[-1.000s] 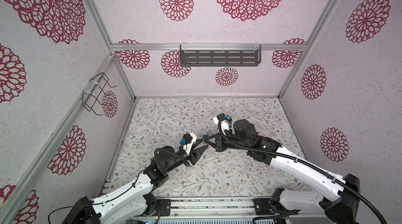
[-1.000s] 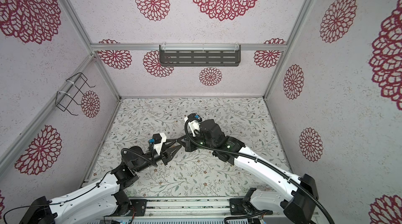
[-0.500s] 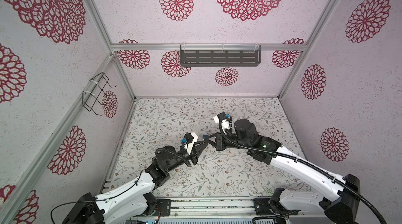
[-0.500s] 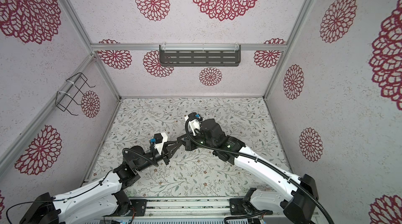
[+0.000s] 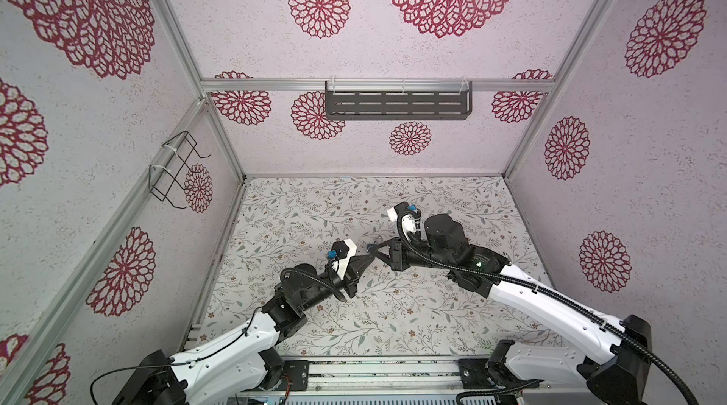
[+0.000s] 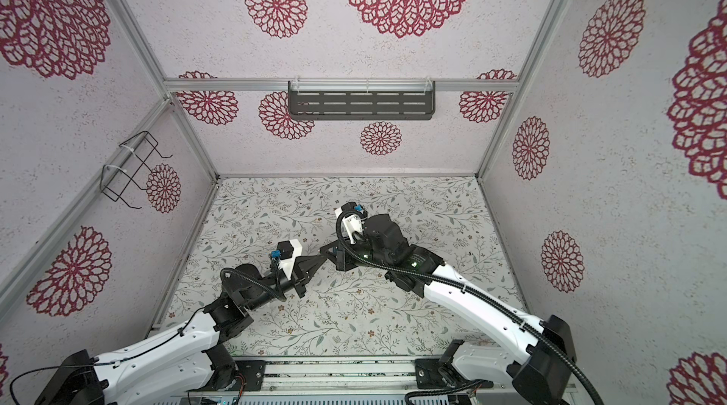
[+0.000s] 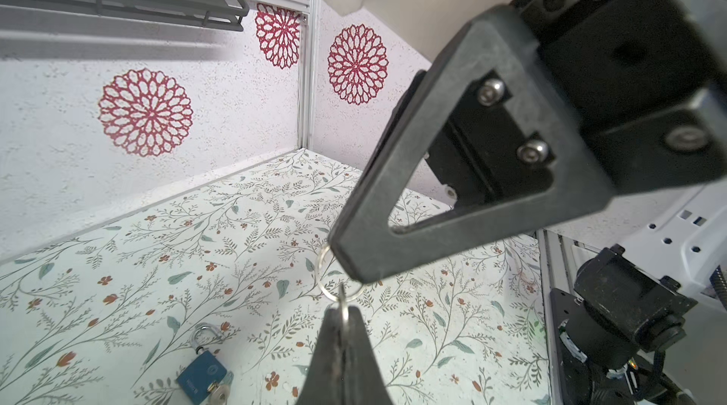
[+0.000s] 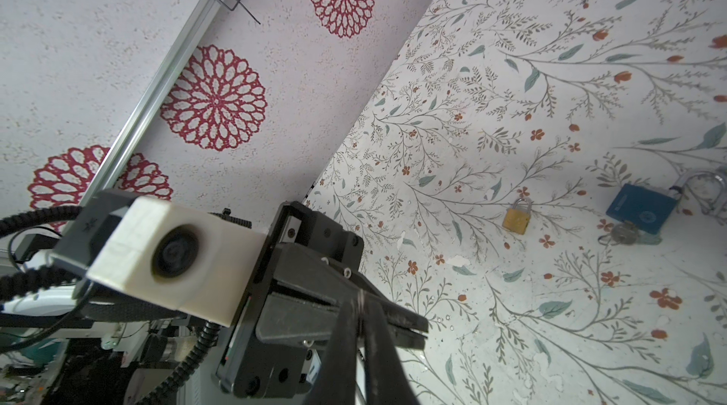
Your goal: Unlock with the key
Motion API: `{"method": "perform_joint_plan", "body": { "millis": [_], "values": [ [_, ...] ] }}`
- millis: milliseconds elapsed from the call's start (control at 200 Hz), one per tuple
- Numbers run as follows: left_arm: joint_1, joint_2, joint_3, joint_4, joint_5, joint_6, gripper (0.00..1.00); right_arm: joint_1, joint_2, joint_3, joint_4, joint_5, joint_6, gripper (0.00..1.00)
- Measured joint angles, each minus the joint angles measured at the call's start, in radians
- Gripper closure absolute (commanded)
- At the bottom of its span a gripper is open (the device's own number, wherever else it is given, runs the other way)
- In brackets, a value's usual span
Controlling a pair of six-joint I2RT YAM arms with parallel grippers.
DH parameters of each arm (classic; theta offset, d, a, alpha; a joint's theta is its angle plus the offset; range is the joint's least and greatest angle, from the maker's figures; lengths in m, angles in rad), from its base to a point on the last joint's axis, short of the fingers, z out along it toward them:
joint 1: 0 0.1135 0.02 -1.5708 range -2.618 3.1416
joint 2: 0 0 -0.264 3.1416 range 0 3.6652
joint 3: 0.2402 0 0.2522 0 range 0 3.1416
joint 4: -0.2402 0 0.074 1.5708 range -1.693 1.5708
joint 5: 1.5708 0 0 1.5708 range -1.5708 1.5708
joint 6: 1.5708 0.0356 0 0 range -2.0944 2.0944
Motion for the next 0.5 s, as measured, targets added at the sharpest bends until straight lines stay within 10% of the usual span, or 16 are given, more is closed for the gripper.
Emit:
{"method": "perform_joint_plan", "body": {
  "millis": [165, 500],
  "values": [
    [0.002, -0.002, 0.023, -0.074, 0.023, 0.005, 1.0, -0.023, -0.023, -0.013, 0.0, -0.01, -0.027, 0.54],
    [0.024, 0.031, 0.092, -0.114, 0.138, -0.001, 1.0, -0.035, -0.063, -0.076, 0.024, -0.095, -0.195, 0.49]
  ]
}}
